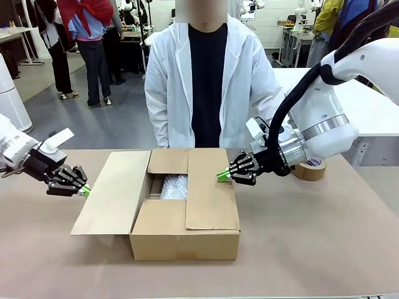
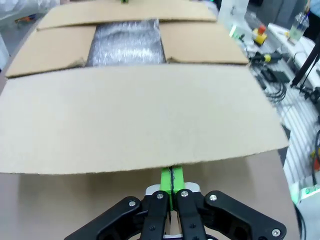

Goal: Wrap the clocks to prevent damage.
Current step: Push the left (or right) flap of the Package Box to close it.

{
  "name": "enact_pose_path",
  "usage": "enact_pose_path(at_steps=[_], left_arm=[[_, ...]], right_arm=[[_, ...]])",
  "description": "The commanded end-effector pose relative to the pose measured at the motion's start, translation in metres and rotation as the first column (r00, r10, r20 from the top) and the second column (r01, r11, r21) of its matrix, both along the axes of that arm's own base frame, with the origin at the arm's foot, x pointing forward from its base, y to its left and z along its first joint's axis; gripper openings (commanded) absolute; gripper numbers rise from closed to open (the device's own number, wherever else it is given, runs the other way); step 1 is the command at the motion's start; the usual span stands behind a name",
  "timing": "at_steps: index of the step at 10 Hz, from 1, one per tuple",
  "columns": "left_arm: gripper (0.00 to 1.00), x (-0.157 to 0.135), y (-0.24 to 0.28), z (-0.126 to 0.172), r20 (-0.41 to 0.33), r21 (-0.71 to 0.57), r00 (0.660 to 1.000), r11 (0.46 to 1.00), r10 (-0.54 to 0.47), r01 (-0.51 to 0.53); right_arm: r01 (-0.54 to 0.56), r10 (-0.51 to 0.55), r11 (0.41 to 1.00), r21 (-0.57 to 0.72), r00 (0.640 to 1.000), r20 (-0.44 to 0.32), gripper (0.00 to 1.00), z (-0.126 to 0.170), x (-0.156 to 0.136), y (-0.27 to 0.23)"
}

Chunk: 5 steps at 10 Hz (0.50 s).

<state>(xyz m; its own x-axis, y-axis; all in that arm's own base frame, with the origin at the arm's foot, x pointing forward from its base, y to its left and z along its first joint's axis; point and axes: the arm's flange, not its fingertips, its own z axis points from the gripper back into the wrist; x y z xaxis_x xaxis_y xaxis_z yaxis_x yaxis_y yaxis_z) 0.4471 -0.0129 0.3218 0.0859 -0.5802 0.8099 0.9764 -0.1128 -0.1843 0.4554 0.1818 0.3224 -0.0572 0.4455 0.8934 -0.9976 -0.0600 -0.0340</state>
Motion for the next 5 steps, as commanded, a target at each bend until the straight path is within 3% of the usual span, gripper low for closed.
enact_pose_path(at_steps=[1,5], left_arm=[[0.00,0.011,-0.001,0.014,-0.041,-0.079,0.999,0.997,0.019,-0.022],[0.00,0.009,-0.027,0.034,-0.045,-0.140,0.999,0.990,-0.017,0.011]], right_arm=[[0.006,-0.006,1.000,-0.006,1.000,-0.006,0.01,-0.004,0.000,0.000],[0.006,-0.006,1.000,-0.006,1.000,-0.006,0.01,-0.004,0.000,0.000]])
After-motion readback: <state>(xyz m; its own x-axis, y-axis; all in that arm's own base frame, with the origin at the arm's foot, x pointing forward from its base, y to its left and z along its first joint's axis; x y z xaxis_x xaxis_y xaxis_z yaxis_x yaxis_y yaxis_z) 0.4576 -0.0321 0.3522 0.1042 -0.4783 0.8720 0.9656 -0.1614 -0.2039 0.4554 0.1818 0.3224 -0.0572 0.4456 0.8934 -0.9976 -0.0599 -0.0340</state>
